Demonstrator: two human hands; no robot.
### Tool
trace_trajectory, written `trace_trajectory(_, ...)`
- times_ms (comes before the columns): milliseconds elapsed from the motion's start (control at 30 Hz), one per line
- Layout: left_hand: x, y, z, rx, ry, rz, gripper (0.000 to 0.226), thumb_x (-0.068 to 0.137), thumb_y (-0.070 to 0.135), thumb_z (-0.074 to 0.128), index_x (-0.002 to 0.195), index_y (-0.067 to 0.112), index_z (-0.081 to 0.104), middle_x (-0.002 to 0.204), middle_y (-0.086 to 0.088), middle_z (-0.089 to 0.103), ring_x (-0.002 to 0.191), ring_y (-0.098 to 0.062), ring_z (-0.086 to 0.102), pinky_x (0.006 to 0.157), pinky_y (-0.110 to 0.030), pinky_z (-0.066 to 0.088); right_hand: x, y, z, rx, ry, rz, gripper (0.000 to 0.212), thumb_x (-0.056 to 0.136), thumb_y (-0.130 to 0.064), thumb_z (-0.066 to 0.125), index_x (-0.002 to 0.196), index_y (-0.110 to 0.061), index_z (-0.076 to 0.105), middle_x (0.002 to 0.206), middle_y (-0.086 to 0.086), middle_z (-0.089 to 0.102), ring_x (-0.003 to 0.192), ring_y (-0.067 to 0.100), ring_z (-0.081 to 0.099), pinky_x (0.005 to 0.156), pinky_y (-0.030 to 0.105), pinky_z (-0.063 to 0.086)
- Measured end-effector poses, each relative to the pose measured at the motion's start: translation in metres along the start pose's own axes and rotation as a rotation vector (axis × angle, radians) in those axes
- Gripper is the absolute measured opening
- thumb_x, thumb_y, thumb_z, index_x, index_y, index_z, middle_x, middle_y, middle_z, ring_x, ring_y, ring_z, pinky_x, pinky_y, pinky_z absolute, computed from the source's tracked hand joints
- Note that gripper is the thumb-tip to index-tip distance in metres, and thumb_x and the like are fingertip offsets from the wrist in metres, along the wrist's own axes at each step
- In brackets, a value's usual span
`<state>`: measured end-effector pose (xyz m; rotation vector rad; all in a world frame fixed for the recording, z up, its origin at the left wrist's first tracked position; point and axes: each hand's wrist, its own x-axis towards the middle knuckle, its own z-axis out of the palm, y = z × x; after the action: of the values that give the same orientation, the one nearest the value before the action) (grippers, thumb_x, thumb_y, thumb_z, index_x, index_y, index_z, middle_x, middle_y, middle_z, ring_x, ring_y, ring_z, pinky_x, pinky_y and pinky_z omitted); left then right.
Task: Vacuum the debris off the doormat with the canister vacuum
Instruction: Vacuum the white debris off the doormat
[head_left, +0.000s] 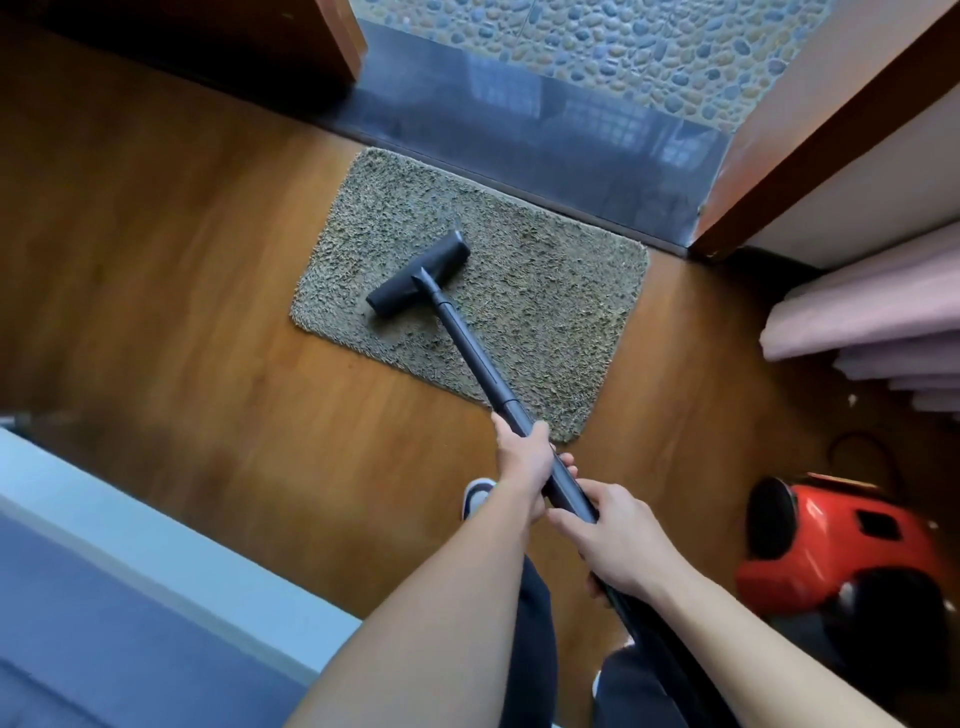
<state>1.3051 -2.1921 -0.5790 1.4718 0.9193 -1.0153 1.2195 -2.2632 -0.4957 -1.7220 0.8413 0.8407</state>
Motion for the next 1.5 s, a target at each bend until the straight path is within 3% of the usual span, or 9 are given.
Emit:
trace_trajectory(167, -0.049, -0.072, 0.028, -0.043, -0.041, -0.041, 0.078, 0.103, 0.013, 0.045, 0.159, 0.042, -0.001, 0.072, -0.009, 0.047, 0.05, -0.015, 0.053, 0.046, -0.025, 0.051, -0.055, 0.068, -0.015, -0.108, 0.005, -0.015, 0.003, 0.094, -0.031, 0.063, 0.095, -0.029, 0.066, 0.062, 0.002, 0.066, 0.042, 0.02, 0.066, 0.045, 0.037, 0.055)
trace_trajectory(333, -0.086, -0.128, 0.05, -0.077, -0.041, -0.09, 0.077, 0.104, 0.017, 0.045, 0.158, 0.046, -0.001, 0.082, -0.01, 0.054, 0.055, -0.015, 0.058, 0.052, -0.029, 0.056, -0.097, 0.117, -0.026, -0.04, -0.052, 0.064, 0.018, 0.096, -0.032, 0.064, 0.114, -0.029, 0.064, 0.079, 0.012, 0.071, 0.042, 0.025, 0.068, 0.041, 0.029, 0.051)
trace_trajectory(567, -0.105, -0.176, 0.051, -0.037, -0.003, -0.112, 0.081, 0.096, 0.026, 0.047, 0.156, 0.052, -0.002, 0.091, -0.007, 0.061, 0.062, -0.021, 0.068, 0.062, -0.039, 0.063, -0.118, 0.166, -0.02, -0.174, -0.013, 0.062, 0.039, 0.085, -0.042, 0.073, 0.124, -0.046, 0.068, 0.097, -0.01, 0.076, 0.072, 0.0, 0.066, 0.072, 0.018, 0.053)
trace_trajectory(800, -0.079, -0.156, 0.031, -0.088, 0.005, -0.049, 0.078, 0.102, 0.016, 0.044, 0.158, 0.048, -0.001, 0.082, -0.008, 0.053, 0.049, -0.015, 0.055, 0.049, -0.027, 0.053, -0.104, 0.13, -0.004, -0.065, -0.073, 0.03, 0.012, 0.097, -0.031, 0.063, 0.108, -0.033, 0.065, 0.055, 0.002, 0.067, 0.039, 0.026, 0.065, 0.041, 0.03, 0.052)
trace_trajectory(967, -0.067, -0.13, 0.018, -0.044, 0.038, -0.026, 0.078, 0.103, 0.017, 0.045, 0.159, 0.043, -0.002, 0.083, -0.008, 0.055, 0.055, -0.016, 0.058, 0.05, -0.028, 0.056, -0.092, 0.103, 0.001, -0.076, -0.116, 0.006, 0.006, 0.1, -0.031, 0.059, 0.103, -0.027, 0.061, 0.049, 0.003, 0.064, 0.041, 0.029, 0.067, 0.045, 0.041, 0.058)
trace_trajectory(1100, -0.081, -0.14, 0.022, 0.011, 0.013, -0.072, 0.078, 0.103, 0.018, 0.045, 0.158, 0.045, -0.002, 0.09, -0.009, 0.057, 0.056, -0.016, 0.06, 0.053, -0.029, 0.058, -0.105, 0.114, -0.001, -0.044, -0.106, 0.058, 0.009, 0.098, -0.032, 0.062, 0.106, -0.03, 0.064, 0.058, 0.004, 0.067, 0.042, 0.029, 0.067, 0.042, 0.032, 0.053)
trace_trajectory(1233, -0.091, -0.152, 0.035, 0.097, -0.036, -0.092, 0.079, 0.101, 0.021, 0.044, 0.159, 0.045, -0.005, 0.104, -0.01, 0.063, 0.053, -0.014, 0.064, 0.062, -0.037, 0.064, -0.116, 0.132, -0.01, -0.052, -0.054, 0.115, 0.031, 0.09, -0.043, 0.069, 0.121, -0.037, 0.068, 0.069, 0.002, 0.072, 0.049, 0.013, 0.07, 0.052, 0.025, 0.052)
trace_trajectory(1400, -0.087, -0.121, 0.037, 0.085, -0.091, -0.08, 0.081, 0.104, 0.022, 0.049, 0.159, 0.043, -0.007, 0.095, -0.009, 0.063, 0.057, -0.015, 0.065, 0.055, -0.03, 0.06, -0.106, 0.108, -0.021, 0.064, -0.08, 0.092, 0.021, 0.097, -0.036, 0.063, 0.118, -0.033, 0.063, 0.055, 0.008, 0.069, 0.042, 0.028, 0.066, 0.042, 0.027, 0.049)
trace_trajectory(1500, -0.07, -0.087, 0.038, 0.099, -0.158, -0.039, 0.088, 0.099, 0.028, 0.06, 0.159, 0.042, -0.002, 0.101, -0.01, 0.067, 0.067, -0.02, 0.071, 0.067, -0.039, 0.064, -0.089, 0.087, -0.037, 0.119, -0.062, 0.07, 0.021, 0.098, -0.032, 0.064, 0.118, -0.028, 0.061, 0.054, 0.007, 0.065, 0.043, 0.03, 0.065, 0.04, 0.029, 0.05)
